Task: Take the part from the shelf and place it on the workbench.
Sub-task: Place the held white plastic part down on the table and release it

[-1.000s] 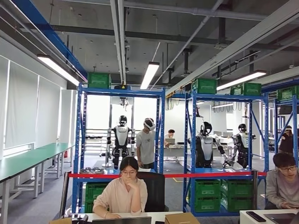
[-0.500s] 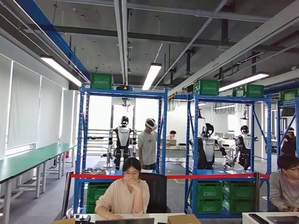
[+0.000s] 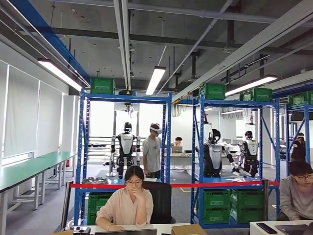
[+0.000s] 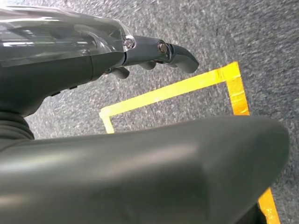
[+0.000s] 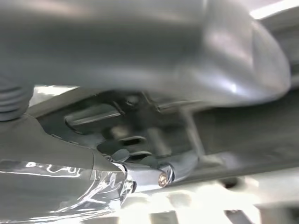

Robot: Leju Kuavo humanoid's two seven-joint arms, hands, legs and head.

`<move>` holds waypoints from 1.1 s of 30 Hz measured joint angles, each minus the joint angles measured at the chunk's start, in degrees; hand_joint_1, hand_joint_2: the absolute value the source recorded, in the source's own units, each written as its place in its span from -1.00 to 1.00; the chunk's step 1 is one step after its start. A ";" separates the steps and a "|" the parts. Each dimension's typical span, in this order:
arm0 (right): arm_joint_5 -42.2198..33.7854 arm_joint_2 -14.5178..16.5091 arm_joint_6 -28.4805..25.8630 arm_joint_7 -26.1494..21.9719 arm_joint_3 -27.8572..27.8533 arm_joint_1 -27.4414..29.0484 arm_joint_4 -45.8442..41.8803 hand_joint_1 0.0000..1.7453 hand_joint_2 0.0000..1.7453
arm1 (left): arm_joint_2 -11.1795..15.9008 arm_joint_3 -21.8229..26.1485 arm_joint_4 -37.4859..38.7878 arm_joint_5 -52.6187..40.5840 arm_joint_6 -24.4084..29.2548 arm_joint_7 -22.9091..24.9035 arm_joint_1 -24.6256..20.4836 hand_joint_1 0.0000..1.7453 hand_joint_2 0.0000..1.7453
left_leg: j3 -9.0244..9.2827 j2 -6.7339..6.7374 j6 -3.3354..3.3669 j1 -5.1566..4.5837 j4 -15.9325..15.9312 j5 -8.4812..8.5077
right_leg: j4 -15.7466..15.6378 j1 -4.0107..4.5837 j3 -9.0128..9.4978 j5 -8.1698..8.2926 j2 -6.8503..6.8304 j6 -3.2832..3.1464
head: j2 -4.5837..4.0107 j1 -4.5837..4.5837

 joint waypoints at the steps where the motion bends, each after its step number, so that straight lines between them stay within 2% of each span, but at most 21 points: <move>1: -2.20 -0.74 1.74 -1.17 -0.84 -0.39 -0.11 -1.00 -1.00 | 0.03 0.00 0.01 -0.04 -0.07 -0.13 0.05 -1.00 -1.00 | 0.12 -0.08 0.24 -0.09 -0.38 -0.27 | 0.18 0.10 -0.19 -0.05 -0.02 0.20 | 0.01 -0.02; 3: -7.13 -2.48 4.93 -3.72 -2.63 -0.77 -0.60 -1.00 -1.00 | 0.10 0.00 0.01 -0.15 -0.14 -0.39 0.26 -1.00 -1.00 | 0.11 -0.26 0.84 -0.09 -0.53 -0.23 | 0.26 0.00 -0.18 -0.19 -0.14 0.56 | 0.01 -0.01; 5: -12.70 -4.38 7.21 -6.71 -4.33 -0.72 -1.55 -1.00 -1.00 | 0.23 0.00 0.01 -0.28 -0.17 -0.70 0.37 -1.00 -1.00 | 0.26 -0.34 1.48 0.07 -0.67 -0.13 | 2.29 -0.17 -0.91 -1.75 -0.19 1.14 | -0.01 -0.01; 6: -15.31 -5.24 7.64 -8.36 -5.01 -0.43 -2.23 -1.00 -1.00 | 0.28 0.00 0.01 -0.33 -0.18 -0.83 0.37 -1.00 -1.00 | 0.32 -0.35 1.70 0.14 -0.72 -0.12 | 5.01 -0.27 -2.09 -3.32 -0.20 1.47 | -0.01 -0.01; 8: -20.40 -6.64 6.98 -11.80 -6.02 1.13 -4.07 -1.00 -1.00 | 0.38 0.00 0.01 -0.36 -0.18 -0.99 0.35 -1.00 -1.00 | 0.38 -0.34 1.94 0.13 -0.73 -0.18 | 12.63 -0.37 -5.72 -6.60 -0.22 1.88 | -0.01 -0.02; 9: -23.08 -7.11 5.95 -13.55 -6.34 2.59 -5.41 -1.00 -1.00 | 0.40 0.00 0.01 -0.34 -0.18 -1.01 0.36 -1.00 -1.00 | 0.43 -0.34 1.98 0.13 -0.73 -0.22 | 15.38 -0.38 -7.14 -7.30 -0.22 1.97 | -0.01 -0.02; 10: -25.92 -7.46 4.61 -15.25 -6.65 4.45 -7.21 -1.00 -1.00 | 0.42 0.00 0.01 -0.31 -0.18 -0.99 0.36 -1.00 -1.00 | 0.49 -0.34 2.02 0.12 -0.73 -0.26 | 16.13 -0.37 -7.64 -6.91 -0.22 1.94 | -0.01 -0.02; 11: -28.86 -7.63 3.18 -16.61 -6.93 6.52 -9.42 -1.00 -1.00 | 0.43 0.00 0.01 -0.26 -0.17 -0.98 0.36 -1.00 -1.00 | 0.58 -0.35 2.04 0.09 -0.73 -0.30 | 14.52 -0.36 -7.03 -5.50 -0.21 1.78 | -0.01 -0.03; 13: -35.06 -7.66 0.53 -18.28 -7.34 10.99 -15.43 -1.00 -1.00 | 0.39 0.01 0.01 -0.17 -0.16 -0.94 0.28 -1.00 -1.00 | 0.78 -0.36 2.02 0.01 -0.75 -0.41 | 6.80 -0.22 -3.52 -1.61 -0.19 1.11 | -0.01 -0.02; 15: -41.09 -7.26 -0.95 -19.38 -7.83 15.96 -23.17 -1.00 -1.00 | 0.32 0.02 0.02 -0.16 -0.14 -0.82 0.16 -1.00 -1.00 | 0.82 -0.38 1.75 -0.06 -0.85 -0.49 | 0.89 0.13 -0.78 0.37 -0.18 0.43 | 0.01 -0.01; 18: -47.34 -5.79 -1.62 -20.44 -8.86 24.34 -36.68 -1.00 -1.00 | 0.25 0.03 0.03 -0.17 -0.13 -0.55 0.24 -1.00 -1.00 | 1.06 -0.39 0.80 0.05 -1.33 -0.51 | -0.61 0.36 -0.05 0.64 -0.20 -0.17 | 0.03 -0.01; 20: -50.00 -4.25 -1.18 -20.58 -9.49 29.92 -46.34 -1.00 -1.00 | 0.22 0.05 0.03 -0.14 -0.13 -0.33 0.29 -1.00 -1.00 | 0.88 -0.33 0.28 -0.04 -0.32 -2.09 | -1.40 0.07 0.28 1.23 -0.46 -0.77 | 0.01 -0.01; 21: -50.97 -3.44 -0.78 -20.66 -9.71 32.45 -50.94 -1.00 -1.00 | 0.21 0.05 0.03 -0.09 -0.12 -0.19 0.31 -1.00 -1.00 | 0.20 -0.29 0.13 -0.09 1.79 -3.89 | -1.75 -0.10 0.38 1.49 -0.61 -1.00 | 0.00 -0.01; 23: -52.15 -2.12 0.17 -20.93 -9.87 36.71 -58.25 -1.00 -1.00 | 0.19 0.07 0.03 -0.02 -0.05 0.05 0.33 -1.00 -1.00 | -2.17 -0.23 -0.07 -0.17 8.72 -8.13 | -1.78 -0.05 0.26 1.60 -0.77 -1.14 | -0.01 -0.01; 24: -52.52 -1.70 0.66 -21.12 -9.90 38.57 -61.05 -1.00 -1.00 | 0.19 0.08 0.03 0.01 0.02 0.09 0.37 -1.00 -1.00 | -3.16 -0.21 -0.20 -0.17 11.82 -9.47 | -1.71 -0.03 0.18 1.61 -0.85 -1.15 | -0.01 -0.01; 25: -52.84 -1.37 1.20 -21.42 -9.92 40.28 -63.49 -1.00 -1.00 | 0.19 0.08 0.03 0.01 0.09 0.15 0.45 -1.00 -1.00 | -3.37 -0.20 -0.33 -0.15 13.22 -9.80 | -1.59 -0.04 0.07 1.62 -0.91 -1.15 | -0.01 -0.01; 26: -53.05 -1.09 1.72 -21.75 -9.93 41.76 -65.69 -1.00 -1.00 | 0.19 0.09 0.03 0.02 0.16 0.20 0.54 -1.00 -1.00 | -2.63 -0.18 -0.44 -0.10 12.56 -9.15 | -1.42 -0.07 -0.06 1.62 -0.93 -1.14 | -0.01 -0.01; 28: -53.21 -0.62 2.64 -22.43 -9.91 44.19 -69.49 -1.00 -1.00 | 0.24 0.11 0.03 0.06 0.30 0.29 0.63 -1.00 -1.00 | 1.52 -0.15 -0.58 0.09 5.57 -5.84 | -0.83 -0.19 -0.42 1.58 -0.86 -1.06 | -0.01 -0.01; 30: -53.25 -0.29 3.43 -23.00 -9.89 45.71 -72.53 -1.00 -1.00 | 0.29 0.15 0.03 0.15 0.38 0.32 0.52 -1.00 -1.00 | 4.74 -0.19 -0.36 0.10 -0.52 -3.83 | -0.14 -0.11 -0.97 1.66 -0.65 -0.64 | -0.01 -0.02; 31: -53.24 -0.18 3.80 -23.30 -9.86 46.36 -73.86 -1.00 -1.00 | 0.30 0.18 0.03 0.21 0.42 0.33 0.48 -1.00 -1.00 | 5.17 -0.22 -0.12 0.03 -1.57 -3.57 | 0.10 -0.03 -1.20 1.78 -0.54 -0.34 | -0.01 -0.02; 33: -53.10 -0.07 4.48 -24.08 -9.82 47.94 -76.38 -1.00 -1.00 | 0.32 0.31 0.03 0.32 0.49 0.32 0.52 -1.00 -1.00 | 4.92 -0.25 0.55 -0.24 -1.56 -3.16 | 0.23 -0.06 -1.41 2.21 -0.35 0.34 | -0.01 -0.03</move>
